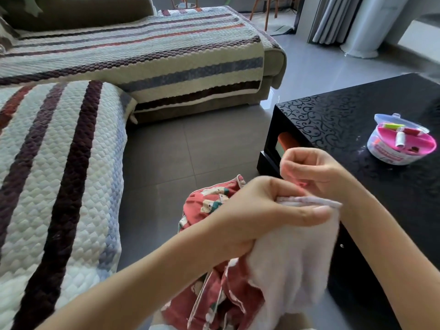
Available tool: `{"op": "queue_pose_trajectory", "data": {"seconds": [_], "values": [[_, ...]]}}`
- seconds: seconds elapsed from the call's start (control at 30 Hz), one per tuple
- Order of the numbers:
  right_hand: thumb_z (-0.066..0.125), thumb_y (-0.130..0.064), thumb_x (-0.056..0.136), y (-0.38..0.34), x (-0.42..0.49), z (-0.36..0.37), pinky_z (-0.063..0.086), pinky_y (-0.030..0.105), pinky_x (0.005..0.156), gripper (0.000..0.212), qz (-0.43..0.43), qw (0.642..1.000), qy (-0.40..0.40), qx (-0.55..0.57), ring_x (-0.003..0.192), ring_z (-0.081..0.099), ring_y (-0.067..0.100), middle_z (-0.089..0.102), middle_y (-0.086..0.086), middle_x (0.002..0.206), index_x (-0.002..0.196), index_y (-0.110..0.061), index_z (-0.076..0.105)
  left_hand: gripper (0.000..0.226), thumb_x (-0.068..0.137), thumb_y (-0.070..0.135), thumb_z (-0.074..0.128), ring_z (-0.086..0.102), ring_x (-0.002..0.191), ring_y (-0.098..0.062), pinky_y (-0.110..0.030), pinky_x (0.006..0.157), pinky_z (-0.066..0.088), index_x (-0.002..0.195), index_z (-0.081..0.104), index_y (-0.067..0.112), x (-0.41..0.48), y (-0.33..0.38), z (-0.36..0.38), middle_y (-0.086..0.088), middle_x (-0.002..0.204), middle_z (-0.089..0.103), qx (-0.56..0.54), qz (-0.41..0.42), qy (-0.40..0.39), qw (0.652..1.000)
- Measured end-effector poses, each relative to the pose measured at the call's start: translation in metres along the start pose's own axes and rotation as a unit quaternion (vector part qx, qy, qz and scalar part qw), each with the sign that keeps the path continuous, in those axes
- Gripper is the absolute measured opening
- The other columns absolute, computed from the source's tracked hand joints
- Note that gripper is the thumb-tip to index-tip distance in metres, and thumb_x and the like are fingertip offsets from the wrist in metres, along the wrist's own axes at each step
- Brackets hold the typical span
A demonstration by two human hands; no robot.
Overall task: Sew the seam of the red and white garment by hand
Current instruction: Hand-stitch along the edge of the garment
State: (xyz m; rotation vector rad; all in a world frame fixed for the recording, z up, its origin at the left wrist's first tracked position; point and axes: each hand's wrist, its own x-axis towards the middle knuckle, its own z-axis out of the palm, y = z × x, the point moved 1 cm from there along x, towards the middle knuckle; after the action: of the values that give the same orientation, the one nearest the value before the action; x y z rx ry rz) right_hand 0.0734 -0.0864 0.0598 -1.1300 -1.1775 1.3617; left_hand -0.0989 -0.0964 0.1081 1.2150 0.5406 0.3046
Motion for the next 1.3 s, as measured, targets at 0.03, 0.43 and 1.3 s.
{"op": "queue_pose_trajectory", "data": {"seconds": [0.03,0.43,1.3], "values": [[0.079,-0.014,0.067,0.004,0.000,0.002,0.018,0.021,0.048,0.018,0.002,1.000,0.013,0.009,0.047,0.028,0.008,0.040,0.000,0.052,0.060,-0.013,0.062,0.009,0.080,0.008,0.073,0.059,0.055,-0.006,-0.018,0.060,0.050,0.075,0.074,0.015,-0.003,-0.004,-0.005,0.002,0.062,0.064,0.001,-0.012,0.014,1.000],[0.062,-0.007,0.091,0.025,0.033,0.012,0.023,0.017,0.043,0.019,0.006,0.972,0.224,-0.074,0.040,0.027,0.002,0.041,-0.014,0.041,0.072,-0.008,0.059,0.019,0.068,0.014,0.078,0.064,0.057,-0.012,-0.022,0.059,0.055,0.081,0.074,0.001,-0.031,-0.029,-0.043,-0.004,0.069,0.068,-0.027,-0.111,0.073,0.991],[0.057,-0.075,0.070,0.063,-0.007,0.004,0.037,0.027,0.066,0.079,0.110,0.930,-0.059,-0.345,0.072,0.051,0.008,0.063,0.012,0.075,0.091,0.000,0.069,0.021,0.063,0.028,0.079,0.058,0.063,-0.010,-0.020,0.059,0.047,0.074,0.077,0.011,-0.047,-0.051,-0.092,-0.002,0.065,0.065,0.140,-0.070,0.154,0.976]]}}
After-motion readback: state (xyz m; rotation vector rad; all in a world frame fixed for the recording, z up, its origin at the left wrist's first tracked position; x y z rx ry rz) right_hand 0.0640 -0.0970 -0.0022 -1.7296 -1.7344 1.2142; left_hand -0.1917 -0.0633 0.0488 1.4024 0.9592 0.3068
